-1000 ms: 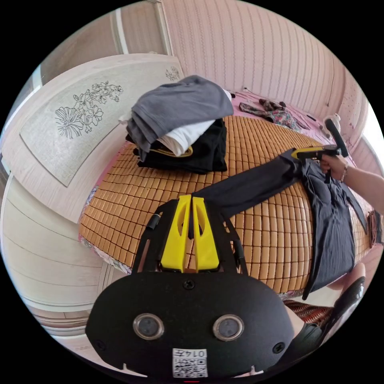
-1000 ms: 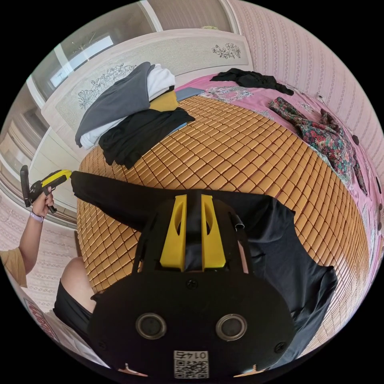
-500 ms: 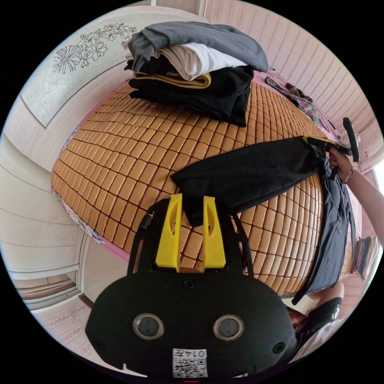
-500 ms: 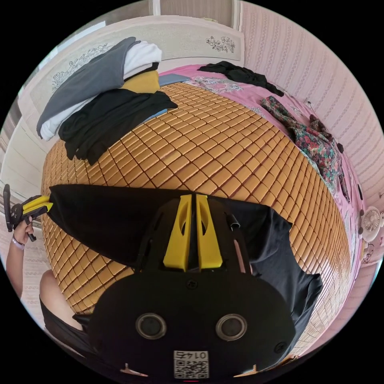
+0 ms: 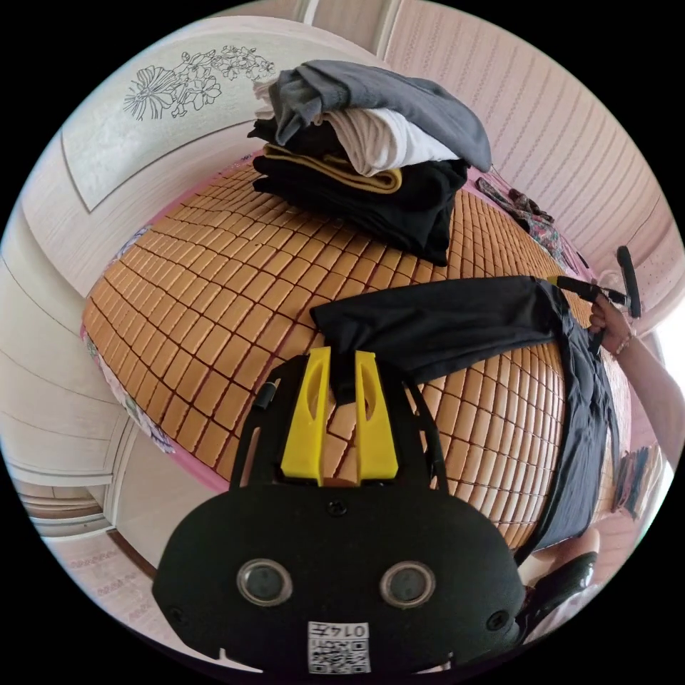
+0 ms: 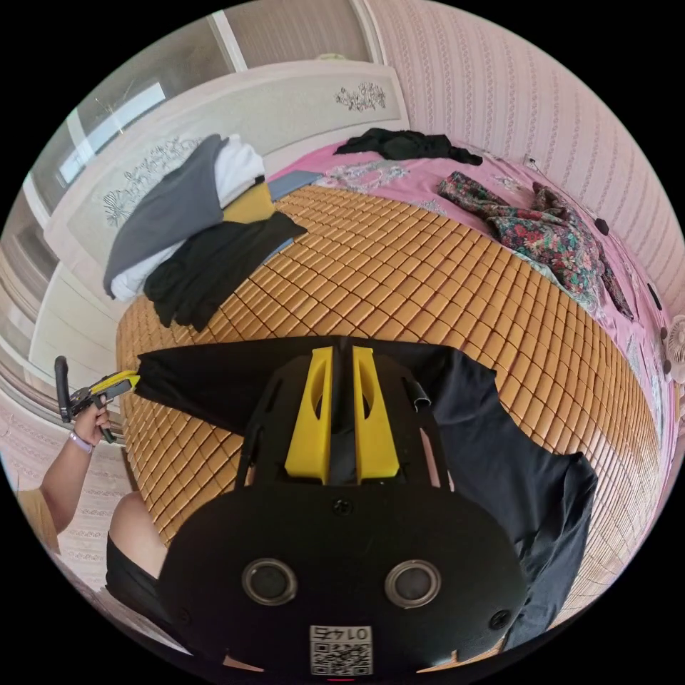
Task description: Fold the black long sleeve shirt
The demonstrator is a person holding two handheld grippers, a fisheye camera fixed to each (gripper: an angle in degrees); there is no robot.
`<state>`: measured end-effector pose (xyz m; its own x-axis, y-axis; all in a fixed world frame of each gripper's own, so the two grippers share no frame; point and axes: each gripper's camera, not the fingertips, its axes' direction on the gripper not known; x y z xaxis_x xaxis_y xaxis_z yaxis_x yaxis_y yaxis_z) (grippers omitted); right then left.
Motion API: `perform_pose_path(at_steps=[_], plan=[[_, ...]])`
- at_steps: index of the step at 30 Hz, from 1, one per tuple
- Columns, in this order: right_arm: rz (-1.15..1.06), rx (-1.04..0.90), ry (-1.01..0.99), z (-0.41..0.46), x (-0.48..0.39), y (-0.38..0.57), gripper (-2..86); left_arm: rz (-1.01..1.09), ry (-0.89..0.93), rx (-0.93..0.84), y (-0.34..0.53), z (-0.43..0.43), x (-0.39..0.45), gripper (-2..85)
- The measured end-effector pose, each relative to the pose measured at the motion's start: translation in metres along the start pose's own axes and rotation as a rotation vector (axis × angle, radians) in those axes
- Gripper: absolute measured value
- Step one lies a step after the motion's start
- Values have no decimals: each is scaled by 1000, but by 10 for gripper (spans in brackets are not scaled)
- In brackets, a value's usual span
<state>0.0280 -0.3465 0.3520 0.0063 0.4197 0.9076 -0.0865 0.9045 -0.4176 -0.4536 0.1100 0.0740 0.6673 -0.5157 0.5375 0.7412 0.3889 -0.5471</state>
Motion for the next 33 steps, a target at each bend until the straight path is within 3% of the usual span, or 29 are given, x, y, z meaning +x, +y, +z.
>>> perform_pose_path(at_steps=[3, 6, 11, 14, 16, 22, 27, 33], plan=[[-6, 132, -84, -68, 23, 72, 53, -15, 66, 102, 17, -33, 2, 40], [56, 166, 71, -129, 42, 176, 63, 77, 67, 116, 45, -68, 33, 51], [358, 40, 280, -193, 46, 376, 74, 189, 191, 8, 109, -87, 105, 56], [494, -57, 227, -196, 34, 451, 71, 334, 305, -62, 146, -89, 176, 59], [543, -95, 198, -190, 27, 480, 70, 475, 278, -139, 166, -80, 232, 60], [646, -128, 128, -171, 16, 525, 49, 550, 184, -288, 185, -40, 304, 57], [701, -42, 85, -170, 9, 552, 19, 605, 51, -299, 213, -26, 328, 56], [730, -37, 120, -165, -8, 571, 14, 545, 55, -285, 227, -33, 331, 54]])
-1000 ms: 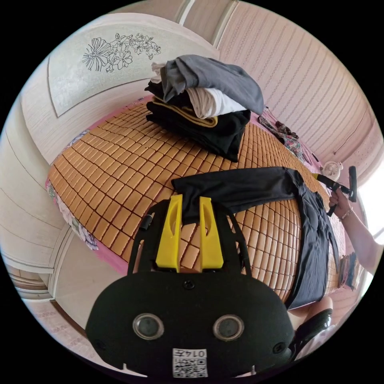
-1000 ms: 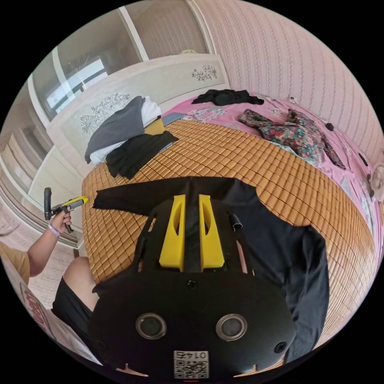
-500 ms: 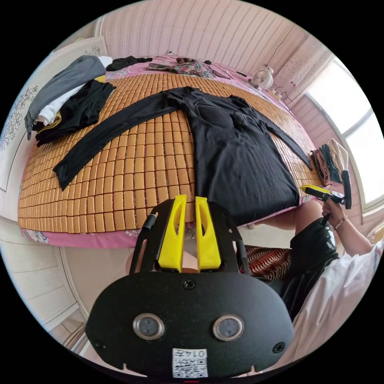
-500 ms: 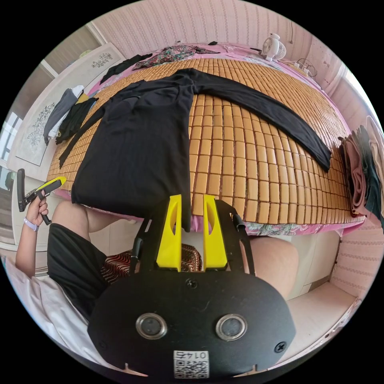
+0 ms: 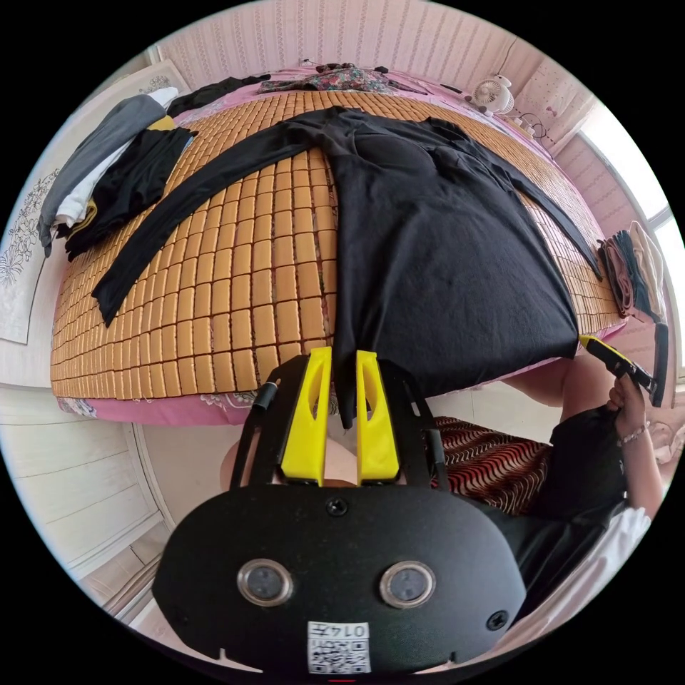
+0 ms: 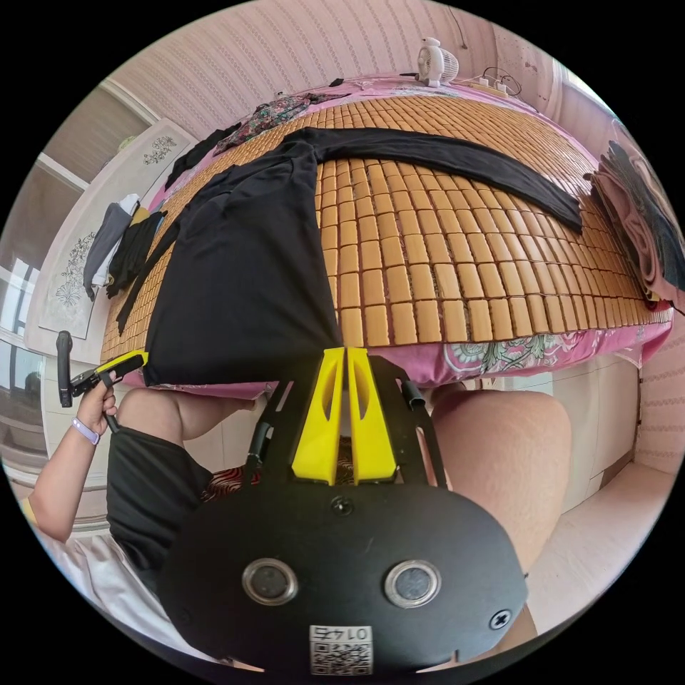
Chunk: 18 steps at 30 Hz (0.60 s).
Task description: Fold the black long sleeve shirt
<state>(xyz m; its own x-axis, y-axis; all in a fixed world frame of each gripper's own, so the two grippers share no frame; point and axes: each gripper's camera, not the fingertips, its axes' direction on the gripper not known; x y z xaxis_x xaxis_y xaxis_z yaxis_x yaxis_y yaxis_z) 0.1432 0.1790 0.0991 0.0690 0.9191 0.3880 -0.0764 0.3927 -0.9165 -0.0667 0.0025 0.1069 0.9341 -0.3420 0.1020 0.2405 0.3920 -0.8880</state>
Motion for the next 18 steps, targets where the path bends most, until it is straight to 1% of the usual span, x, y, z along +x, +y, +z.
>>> perform_pose_path(at_steps=[3, 7, 9, 11, 13, 15, 18], plan=[[35, 69, 14, -4, -1, 15, 15, -5, -27, 2, 10, -4, 10, 35], [-6, 174, 30, -10, -17, 38, 10, 43, -48, 25, 29, -15, 24, 9], [-36, 217, 71, -12, -29, 48, 6, 57, -68, 36, 38, -20, 28, -2], [-91, 346, 203, -19, -52, 65, 2, 69, -78, 63, 48, -28, 31, -1], [-156, 409, 262, -18, -71, 76, -2, 77, -86, 130, 65, -43, 33, 2], [-214, 381, 256, -8, -85, 80, -2, 63, -91, 194, 80, -56, 30, 3], [-192, 373, 259, 3, -95, 85, -3, 42, -68, 308, 107, -79, 22, 6]])
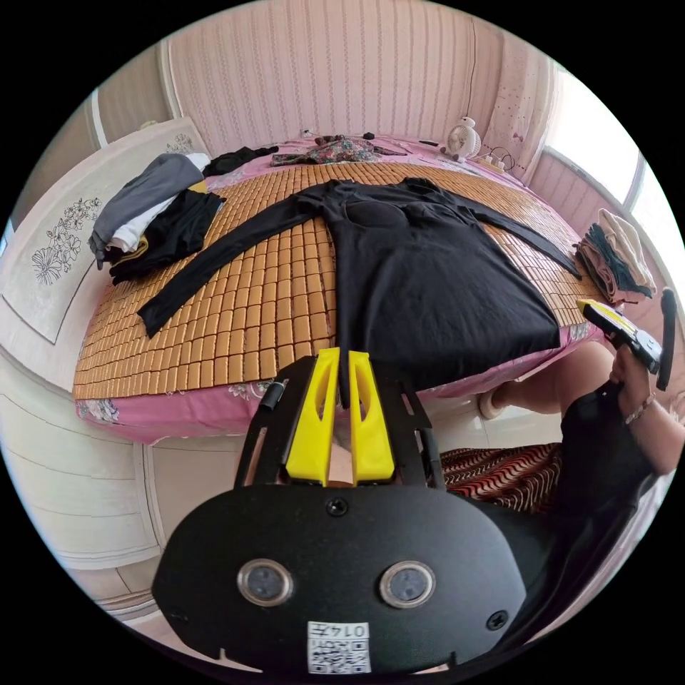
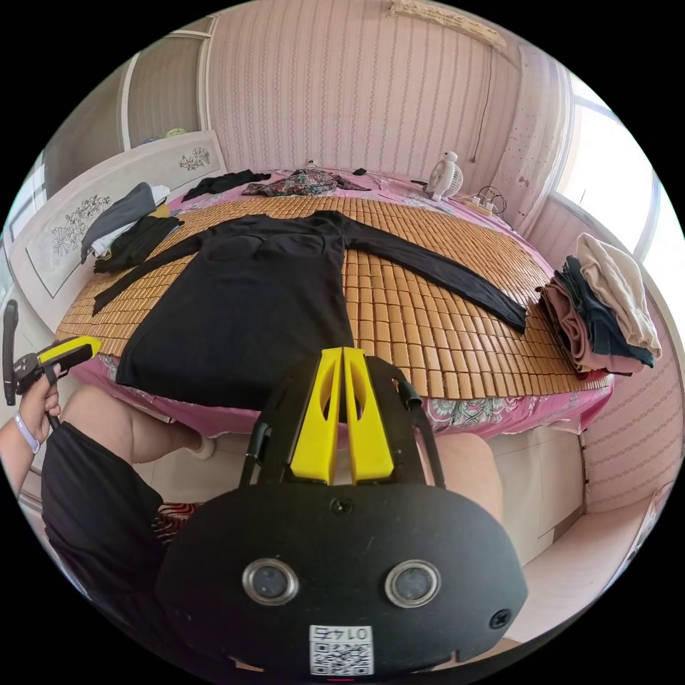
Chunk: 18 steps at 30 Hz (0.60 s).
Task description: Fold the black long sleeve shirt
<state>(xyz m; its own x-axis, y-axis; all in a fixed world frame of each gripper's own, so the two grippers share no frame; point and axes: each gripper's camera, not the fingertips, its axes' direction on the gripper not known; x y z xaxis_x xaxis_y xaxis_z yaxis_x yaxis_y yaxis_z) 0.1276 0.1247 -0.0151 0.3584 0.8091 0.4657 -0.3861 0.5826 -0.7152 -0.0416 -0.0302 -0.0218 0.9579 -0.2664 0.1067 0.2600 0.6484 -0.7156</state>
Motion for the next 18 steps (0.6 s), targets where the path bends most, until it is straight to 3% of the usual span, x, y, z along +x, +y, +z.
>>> perform_pose_path(at_steps=[7, 18], plan=[[-121, -28, -40, 12, -44, 10, -5, 37, -9, 300, 51, -63, -10, 2], [-182, -61, -79, 28, -83, 10, -2, -49, 96, 281, 49, -73, -78, -6]])
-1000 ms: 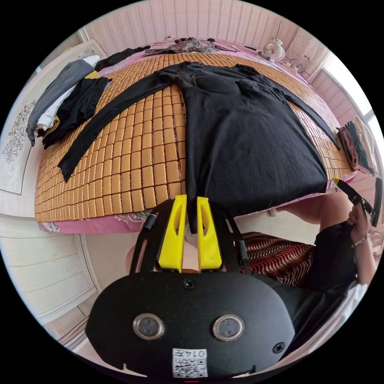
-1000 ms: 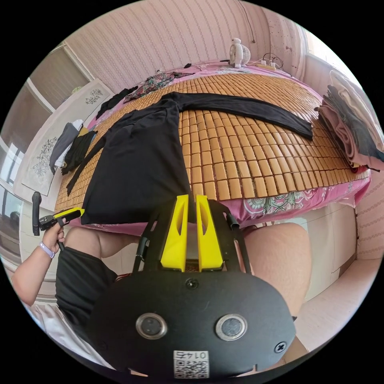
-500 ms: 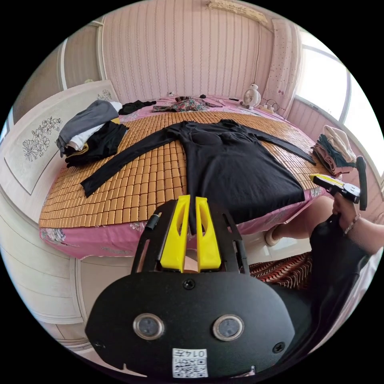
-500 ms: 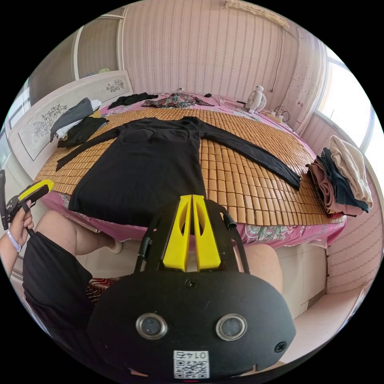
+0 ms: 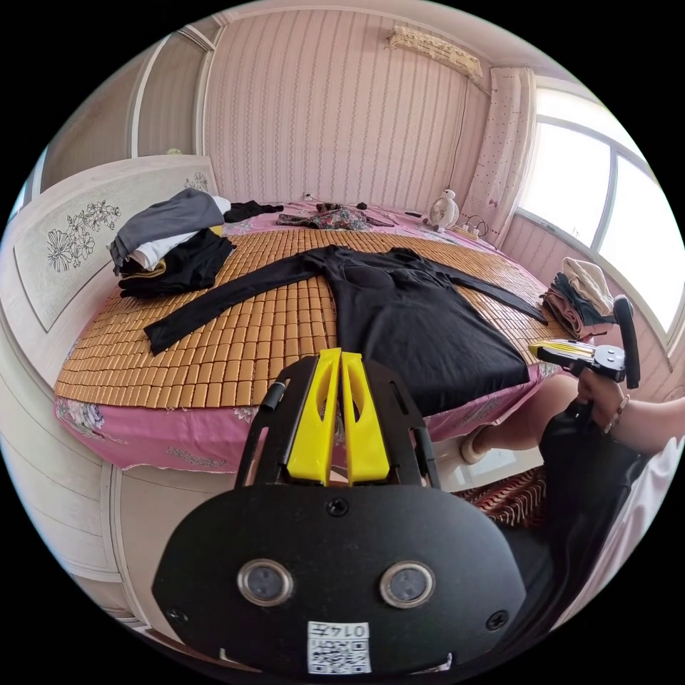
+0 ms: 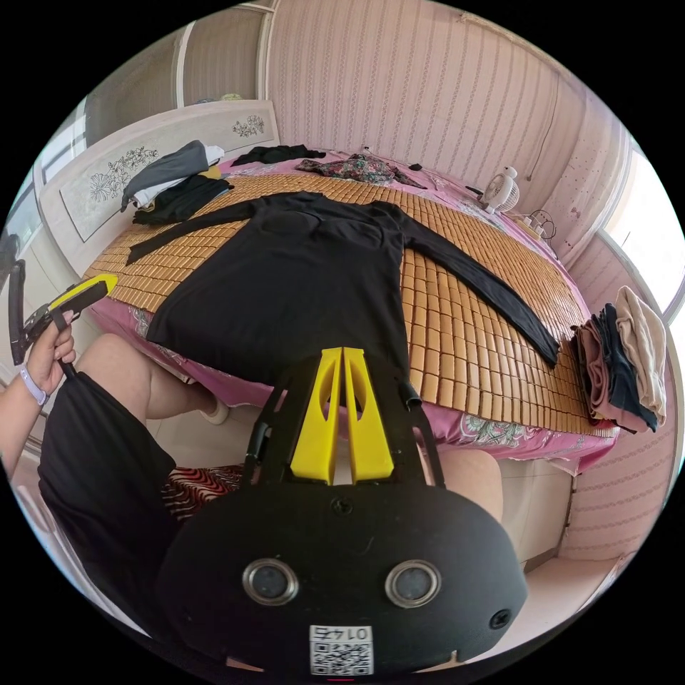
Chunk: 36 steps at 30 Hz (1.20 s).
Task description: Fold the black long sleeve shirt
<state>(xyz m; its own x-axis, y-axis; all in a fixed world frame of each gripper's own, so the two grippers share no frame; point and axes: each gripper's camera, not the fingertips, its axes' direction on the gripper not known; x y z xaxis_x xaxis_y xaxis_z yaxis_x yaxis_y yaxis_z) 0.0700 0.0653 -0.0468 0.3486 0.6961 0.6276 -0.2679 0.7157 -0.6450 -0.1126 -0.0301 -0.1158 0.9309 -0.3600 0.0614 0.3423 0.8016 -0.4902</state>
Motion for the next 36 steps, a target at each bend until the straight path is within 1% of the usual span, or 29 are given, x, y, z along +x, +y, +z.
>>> perform_pose_path(at_steps=[2, 5, 7, 8, 9, 10, 12, 16, 18, 21, 23, 27, 31, 36], plan=[[-21, -21, -21, 9, -12, -8, 0, -24, 6, -2, -2, -1, -14, -5], [-58, -75, -63, 27, -33, -22, 3, -145, 26, 26, -4, -10, -54, -4], [-101, -91, -94, 37, -49, -36, 5, -266, 40, 134, -2, -29, -99, -4], [-141, -89, -119, 42, -61, -47, 7, -284, 30, 152, -1, -32, -111, -3], [-164, -88, -133, 45, -68, -53, 8, -319, -28, 159, -2, -36, -136, -3], [-207, -83, -161, 50, -82, -68, 9, -356, -88, 148, -4, -37, -163, 4], [-271, -74, -206, 58, -105, -92, 11, -405, -117, 142, -9, -34, -208, 15], [-440, -36, -309, 82, -169, -156, 19, -533, -115, 86, -21, -9, -309, 41], [-500, -26, -346, 94, -198, -182, 23, -569, -125, 63, -29, 5, -341, 53], [-560, -32, -405, 116, -241, -218, 30, -577, -127, 34, -42, 30, -377, 61], [-600, -49, -448, 133, -271, -239, 33, -561, -120, -10, -51, 49, -390, 65], [-662, -69, -478, 153, -307, -259, 35, -570, -163, -131, -63, 88, -411, 77], [-685, -76, -507, 167, -331, -276, 36, -458, -164, -195, -70, 105, -416, 41], [-693, -80, -552, 175, -340, -288, 37, -411, -102, -99, -66, 81, -416, 0]])
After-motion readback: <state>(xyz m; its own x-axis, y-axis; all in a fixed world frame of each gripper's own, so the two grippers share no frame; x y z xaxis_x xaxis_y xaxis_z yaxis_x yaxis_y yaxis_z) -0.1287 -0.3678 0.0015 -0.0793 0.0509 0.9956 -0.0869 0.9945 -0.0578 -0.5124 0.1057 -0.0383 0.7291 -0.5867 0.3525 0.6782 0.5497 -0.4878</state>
